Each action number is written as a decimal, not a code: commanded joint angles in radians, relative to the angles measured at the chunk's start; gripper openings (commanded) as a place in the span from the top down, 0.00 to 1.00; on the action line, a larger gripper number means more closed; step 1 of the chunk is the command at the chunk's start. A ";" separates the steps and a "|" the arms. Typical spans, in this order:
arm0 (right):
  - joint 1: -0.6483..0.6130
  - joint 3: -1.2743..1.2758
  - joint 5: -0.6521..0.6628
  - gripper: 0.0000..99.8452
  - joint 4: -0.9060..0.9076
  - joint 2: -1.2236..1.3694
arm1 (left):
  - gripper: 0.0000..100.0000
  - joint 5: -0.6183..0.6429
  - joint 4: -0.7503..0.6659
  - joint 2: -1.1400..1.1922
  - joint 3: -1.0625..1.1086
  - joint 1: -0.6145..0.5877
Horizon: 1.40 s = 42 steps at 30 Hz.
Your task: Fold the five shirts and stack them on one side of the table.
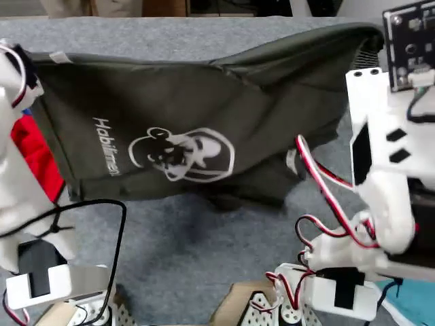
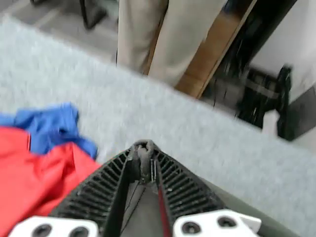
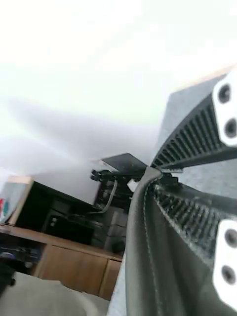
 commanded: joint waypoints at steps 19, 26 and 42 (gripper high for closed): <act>0.012 -0.154 -0.003 0.99 -0.706 -0.036 | 0.98 -0.078 0.006 -0.008 -0.414 0.008; 0.013 -0.151 0.055 1.00 -0.540 -0.174 | 0.98 -0.072 0.012 -0.031 -0.411 0.005; 0.018 -0.070 0.055 1.00 -0.249 -0.245 | 0.98 -0.071 -0.137 -0.799 0.876 0.014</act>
